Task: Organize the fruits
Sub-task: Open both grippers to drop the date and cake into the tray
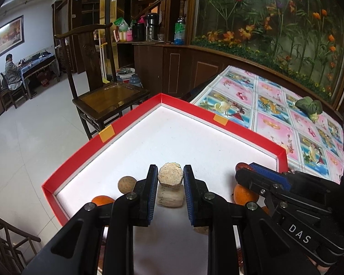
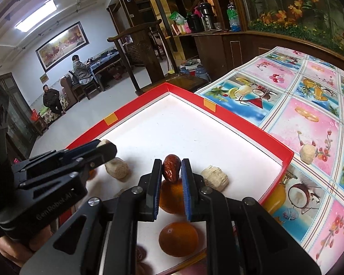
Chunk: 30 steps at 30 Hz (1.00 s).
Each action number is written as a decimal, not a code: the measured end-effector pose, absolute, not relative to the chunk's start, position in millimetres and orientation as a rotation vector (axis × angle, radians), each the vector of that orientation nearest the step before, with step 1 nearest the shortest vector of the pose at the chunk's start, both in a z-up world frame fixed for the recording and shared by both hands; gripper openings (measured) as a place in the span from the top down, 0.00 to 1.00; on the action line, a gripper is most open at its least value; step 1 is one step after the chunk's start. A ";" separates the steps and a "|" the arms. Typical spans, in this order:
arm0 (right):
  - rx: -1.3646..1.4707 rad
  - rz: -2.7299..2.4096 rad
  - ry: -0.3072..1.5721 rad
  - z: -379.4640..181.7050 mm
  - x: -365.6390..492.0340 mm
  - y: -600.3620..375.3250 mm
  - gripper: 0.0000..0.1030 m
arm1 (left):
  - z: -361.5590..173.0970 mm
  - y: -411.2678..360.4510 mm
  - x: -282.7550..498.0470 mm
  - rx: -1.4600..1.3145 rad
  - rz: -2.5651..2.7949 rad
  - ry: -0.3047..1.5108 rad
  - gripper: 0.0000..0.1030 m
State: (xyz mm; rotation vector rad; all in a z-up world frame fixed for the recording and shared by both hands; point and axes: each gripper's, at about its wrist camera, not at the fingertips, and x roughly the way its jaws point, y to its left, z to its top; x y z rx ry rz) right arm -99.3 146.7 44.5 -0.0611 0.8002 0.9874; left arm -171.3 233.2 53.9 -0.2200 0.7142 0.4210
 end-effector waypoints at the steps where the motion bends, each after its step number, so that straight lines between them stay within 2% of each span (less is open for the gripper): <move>1: -0.067 0.982 0.798 44.2 -99.2 146.9 0.81 | 52.5 232.3 -170.5 -0.219 0.420 0.721 0.79; 23: -0.078 0.964 0.794 41.8 -99.2 146.9 0.81 | 46.0 223.7 -163.7 -0.183 0.446 0.754 0.78; 25: -0.078 0.964 0.793 42.1 -99.4 146.9 0.81 | 46.2 222.9 -163.5 -0.181 0.441 0.754 0.75; 27: -0.080 0.959 0.797 41.6 -99.2 146.7 0.71 | 46.2 221.3 -163.3 -0.179 0.435 0.754 0.70; 30: -0.057 0.962 0.814 41.5 -96.0 144.0 0.70 | 46.5 223.7 -165.3 -0.195 0.448 0.748 0.62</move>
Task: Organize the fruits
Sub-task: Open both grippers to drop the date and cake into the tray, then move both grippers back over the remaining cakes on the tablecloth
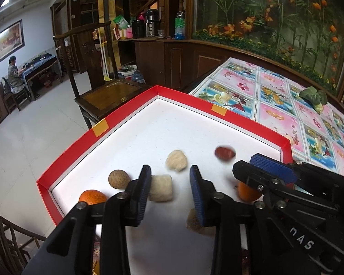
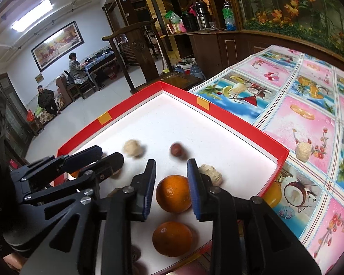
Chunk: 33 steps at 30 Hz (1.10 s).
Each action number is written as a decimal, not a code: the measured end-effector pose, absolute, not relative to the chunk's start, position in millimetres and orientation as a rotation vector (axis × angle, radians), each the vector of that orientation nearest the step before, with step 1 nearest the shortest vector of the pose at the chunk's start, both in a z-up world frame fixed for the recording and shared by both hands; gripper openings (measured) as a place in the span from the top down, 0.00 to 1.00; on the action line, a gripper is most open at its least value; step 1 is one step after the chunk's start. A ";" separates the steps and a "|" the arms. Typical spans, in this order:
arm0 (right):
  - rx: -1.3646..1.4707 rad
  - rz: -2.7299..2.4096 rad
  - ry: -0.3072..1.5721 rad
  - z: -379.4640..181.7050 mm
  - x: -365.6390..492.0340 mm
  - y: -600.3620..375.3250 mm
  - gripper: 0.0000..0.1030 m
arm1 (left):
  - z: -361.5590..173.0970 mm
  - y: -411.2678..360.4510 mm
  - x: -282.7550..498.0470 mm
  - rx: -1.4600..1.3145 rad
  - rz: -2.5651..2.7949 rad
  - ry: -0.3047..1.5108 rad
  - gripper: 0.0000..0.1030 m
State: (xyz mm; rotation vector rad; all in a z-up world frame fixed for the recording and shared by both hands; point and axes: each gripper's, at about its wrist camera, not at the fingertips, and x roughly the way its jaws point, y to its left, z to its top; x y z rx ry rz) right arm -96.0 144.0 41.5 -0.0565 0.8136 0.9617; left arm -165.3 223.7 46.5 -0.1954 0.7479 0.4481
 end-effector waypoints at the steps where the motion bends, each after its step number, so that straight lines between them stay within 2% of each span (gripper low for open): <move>1: -0.048 0.964 0.819 41.6 -95.3 142.9 0.70 | 46.4 225.2 -165.7 -0.206 0.450 0.747 0.58; 24: -0.010 0.937 0.802 51.2 -85.5 129.6 0.66 | 47.0 225.7 -166.5 -0.219 0.453 0.733 0.48; 33: 0.113 0.802 0.757 69.4 -46.5 55.2 0.62 | 49.8 218.3 -163.1 -0.198 0.441 0.735 0.48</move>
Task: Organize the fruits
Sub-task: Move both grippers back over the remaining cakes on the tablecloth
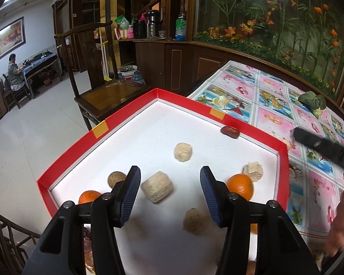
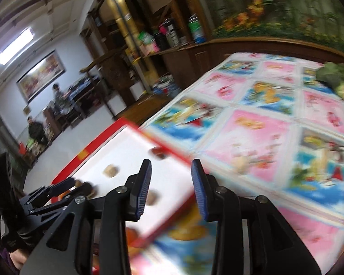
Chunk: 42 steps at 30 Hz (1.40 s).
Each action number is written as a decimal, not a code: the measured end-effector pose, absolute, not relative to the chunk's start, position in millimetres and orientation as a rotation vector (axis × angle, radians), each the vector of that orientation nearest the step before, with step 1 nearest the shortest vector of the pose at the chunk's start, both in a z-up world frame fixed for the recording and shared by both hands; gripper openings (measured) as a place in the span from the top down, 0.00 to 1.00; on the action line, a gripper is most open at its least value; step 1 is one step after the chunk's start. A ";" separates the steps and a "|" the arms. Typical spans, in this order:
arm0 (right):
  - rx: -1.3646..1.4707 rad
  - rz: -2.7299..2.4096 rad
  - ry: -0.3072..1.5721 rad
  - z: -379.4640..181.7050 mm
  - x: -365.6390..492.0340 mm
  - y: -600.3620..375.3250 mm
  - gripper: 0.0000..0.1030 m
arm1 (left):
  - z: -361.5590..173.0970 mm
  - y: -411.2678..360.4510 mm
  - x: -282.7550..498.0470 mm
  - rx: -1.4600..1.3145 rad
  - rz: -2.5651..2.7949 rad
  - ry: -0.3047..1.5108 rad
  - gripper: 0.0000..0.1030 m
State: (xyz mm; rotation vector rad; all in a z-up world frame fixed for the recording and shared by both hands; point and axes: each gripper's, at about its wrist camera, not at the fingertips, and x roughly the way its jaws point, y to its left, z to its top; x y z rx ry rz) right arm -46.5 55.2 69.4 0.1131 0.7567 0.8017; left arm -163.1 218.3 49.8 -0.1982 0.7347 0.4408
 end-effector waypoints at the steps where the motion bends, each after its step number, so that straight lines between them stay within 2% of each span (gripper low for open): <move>1: 0.126 0.782 0.751 71.1 -42.4 43.2 0.61 | 50.8 215.0 -162.2 -0.194 0.433 0.735 0.48; 10: 0.223 0.556 0.717 79.2 -5.6 -85.5 0.59 | 64.3 170.2 -150.3 -0.113 0.343 0.723 0.44; 21: 0.306 0.379 0.661 97.8 -0.5 -194.9 0.57 | 74.6 99.3 -104.8 0.026 0.197 0.769 0.44; 24: 0.370 0.347 0.651 103.0 1.0 -216.2 0.57 | 79.0 81.8 -81.1 0.087 0.133 0.786 0.34; 28: 0.438 0.312 0.645 107.0 0.0 -237.8 0.57 | 74.0 65.7 -49.2 0.160 0.078 0.842 0.33; 32: 0.514 0.280 0.647 107.6 1.2 -258.2 0.57 | 53.7 65.6 -14.8 0.169 0.063 0.948 0.33; 36: 0.586 0.259 0.658 103.6 4.9 -274.7 0.56 | 35.8 81.9 18.5 0.050 0.058 1.060 0.34; 42: 0.627 0.245 0.670 100.7 6.8 -283.3 0.56 | 23.2 91.8 32.9 -0.090 0.057 1.136 0.43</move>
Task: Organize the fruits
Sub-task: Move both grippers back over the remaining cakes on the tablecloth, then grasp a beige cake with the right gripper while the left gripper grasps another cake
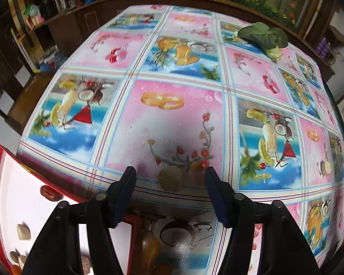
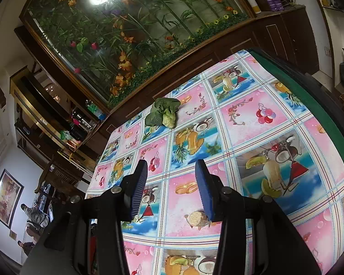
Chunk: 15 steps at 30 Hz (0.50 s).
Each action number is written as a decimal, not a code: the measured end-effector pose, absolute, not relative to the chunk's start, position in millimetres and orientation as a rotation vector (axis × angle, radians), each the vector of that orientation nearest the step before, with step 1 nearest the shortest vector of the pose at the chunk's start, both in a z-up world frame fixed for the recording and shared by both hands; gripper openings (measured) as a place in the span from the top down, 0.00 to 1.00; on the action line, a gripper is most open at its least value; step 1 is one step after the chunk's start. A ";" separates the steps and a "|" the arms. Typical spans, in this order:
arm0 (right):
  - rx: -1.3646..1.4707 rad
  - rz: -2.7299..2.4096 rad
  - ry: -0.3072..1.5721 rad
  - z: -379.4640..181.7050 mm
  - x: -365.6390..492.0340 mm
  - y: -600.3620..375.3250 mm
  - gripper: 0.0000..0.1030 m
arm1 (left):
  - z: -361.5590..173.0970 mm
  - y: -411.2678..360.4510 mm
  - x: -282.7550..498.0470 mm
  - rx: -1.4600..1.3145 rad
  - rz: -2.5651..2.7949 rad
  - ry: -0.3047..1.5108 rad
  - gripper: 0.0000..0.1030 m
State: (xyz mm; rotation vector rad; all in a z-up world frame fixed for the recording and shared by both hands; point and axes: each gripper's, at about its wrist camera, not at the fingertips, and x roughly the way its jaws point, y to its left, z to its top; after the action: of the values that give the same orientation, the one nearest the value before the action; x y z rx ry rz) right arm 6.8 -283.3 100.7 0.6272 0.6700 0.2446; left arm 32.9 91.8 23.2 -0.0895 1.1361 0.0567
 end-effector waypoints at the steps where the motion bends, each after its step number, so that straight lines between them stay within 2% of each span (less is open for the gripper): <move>1: 0.626 0.242 0.671 100.9 6.6 -283.3 0.56 | 21.4 90.5 33.5 -0.091 0.056 1.143 0.44; 2: 0.625 0.239 0.672 100.4 7.7 -283.7 0.56 | 20.4 89.1 34.0 -0.091 0.055 1.145 0.45; 4: 0.617 0.228 0.678 99.8 8.6 -283.2 0.56 | 18.5 86.8 34.3 -0.101 0.048 1.154 0.55; 9: 0.627 0.212 0.689 97.7 9.7 -287.7 0.56 | 14.2 78.4 36.6 -0.085 0.034 1.165 0.60; 11: 0.629 0.202 0.698 97.3 10.7 -292.3 0.56 | 14.3 76.1 36.0 -0.078 0.033 1.160 0.68; 13: 0.613 0.184 0.728 96.2 13.8 -297.4 0.57 | 15.2 74.4 35.9 -0.080 0.024 1.158 0.79; 15: 0.580 0.167 0.799 90.2 20.8 -304.3 0.57 | 14.8 70.2 36.7 -0.070 0.019 1.154 0.79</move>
State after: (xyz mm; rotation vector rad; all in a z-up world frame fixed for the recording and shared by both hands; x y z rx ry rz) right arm 20.8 -304.3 90.2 0.5795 0.7992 0.1667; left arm 36.7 70.2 14.8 -0.0696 1.1544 0.0193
